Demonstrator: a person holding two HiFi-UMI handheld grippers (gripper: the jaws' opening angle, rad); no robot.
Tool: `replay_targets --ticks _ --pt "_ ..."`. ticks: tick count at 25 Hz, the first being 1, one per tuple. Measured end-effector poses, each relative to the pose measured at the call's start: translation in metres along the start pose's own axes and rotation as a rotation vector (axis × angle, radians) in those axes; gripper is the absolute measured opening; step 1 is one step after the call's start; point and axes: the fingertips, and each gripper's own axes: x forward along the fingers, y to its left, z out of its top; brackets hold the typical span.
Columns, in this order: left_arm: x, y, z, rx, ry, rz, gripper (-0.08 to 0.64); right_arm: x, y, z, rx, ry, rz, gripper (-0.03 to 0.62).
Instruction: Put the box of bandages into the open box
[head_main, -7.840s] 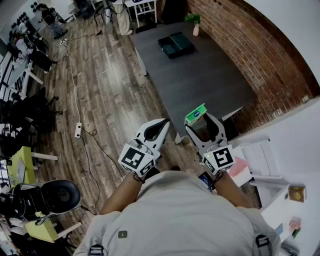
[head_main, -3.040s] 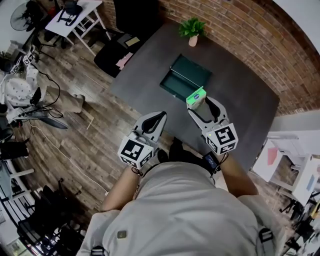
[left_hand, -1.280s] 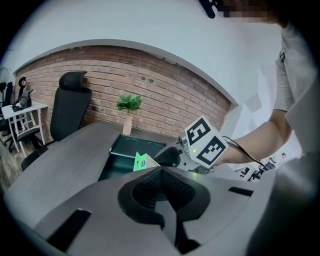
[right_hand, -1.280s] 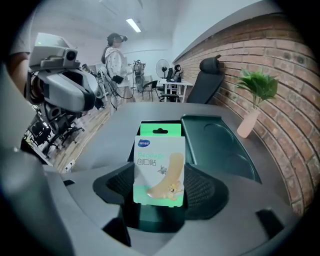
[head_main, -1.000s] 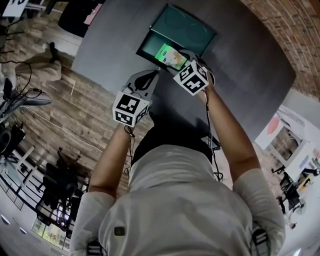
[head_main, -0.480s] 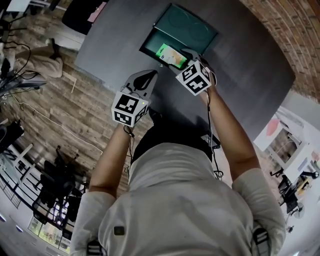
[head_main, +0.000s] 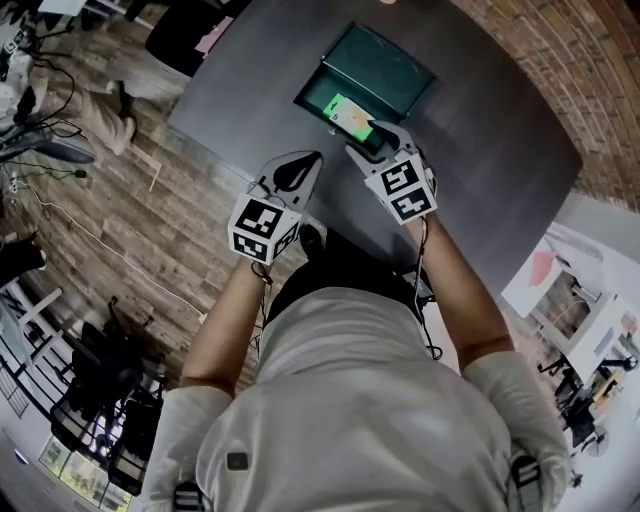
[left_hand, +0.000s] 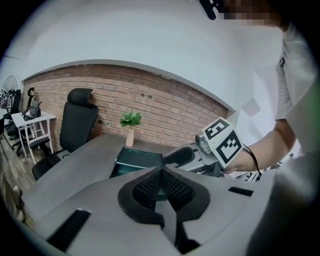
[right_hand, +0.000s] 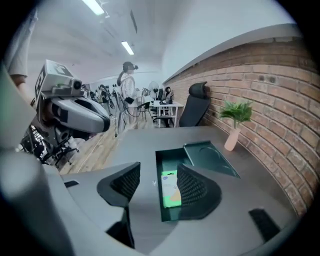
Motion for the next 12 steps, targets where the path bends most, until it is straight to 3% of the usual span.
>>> replay_targets --ticks 12 --pt "-0.105 -0.068 0.065 0.103 -0.175 0.028 0.017 -0.123 0.076 0.083 0.015 -0.288 -0.061 0.113"
